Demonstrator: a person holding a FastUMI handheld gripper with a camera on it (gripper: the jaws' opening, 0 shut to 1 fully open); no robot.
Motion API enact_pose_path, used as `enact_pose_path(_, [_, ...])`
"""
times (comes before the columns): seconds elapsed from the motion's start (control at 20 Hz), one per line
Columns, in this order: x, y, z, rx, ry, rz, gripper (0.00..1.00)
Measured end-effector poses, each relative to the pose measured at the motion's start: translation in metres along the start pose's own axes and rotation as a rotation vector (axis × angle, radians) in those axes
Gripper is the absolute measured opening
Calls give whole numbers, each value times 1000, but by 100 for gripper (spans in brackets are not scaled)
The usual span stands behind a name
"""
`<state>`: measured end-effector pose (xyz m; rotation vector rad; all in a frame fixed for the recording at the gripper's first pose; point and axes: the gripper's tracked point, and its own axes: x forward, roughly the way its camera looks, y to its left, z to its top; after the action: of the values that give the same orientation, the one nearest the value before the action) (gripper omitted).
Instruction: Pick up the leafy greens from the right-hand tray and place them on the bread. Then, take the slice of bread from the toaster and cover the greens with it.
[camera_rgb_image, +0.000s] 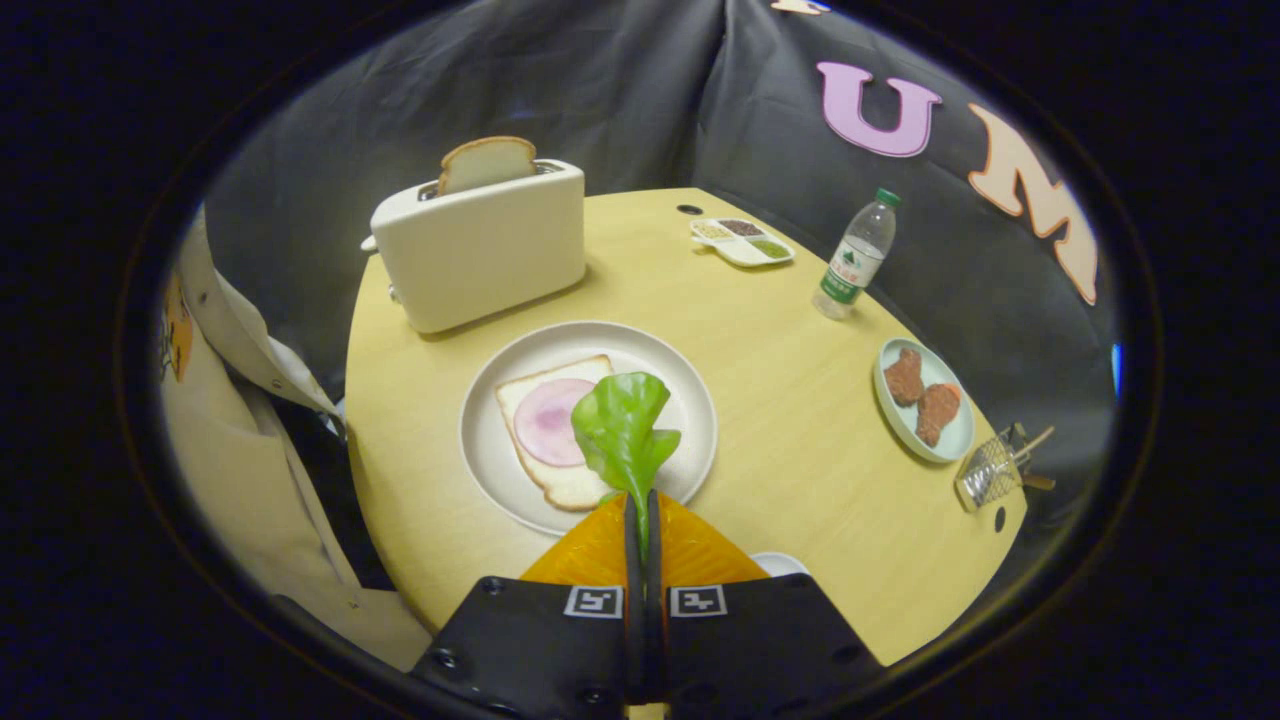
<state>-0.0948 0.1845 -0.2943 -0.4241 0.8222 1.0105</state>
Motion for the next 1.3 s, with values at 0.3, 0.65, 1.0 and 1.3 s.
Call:
enact_pose_path(0.3, [22,23,27,-30,-11,50,5])
enact_pose_path(0.65, [49,49,42,-54,6,109,5])
enact_pose_path(1.0, [71,57,37,-74,48,109,16])
enact_pose_path(1.3, [74,60,38,-73,49,102,47])
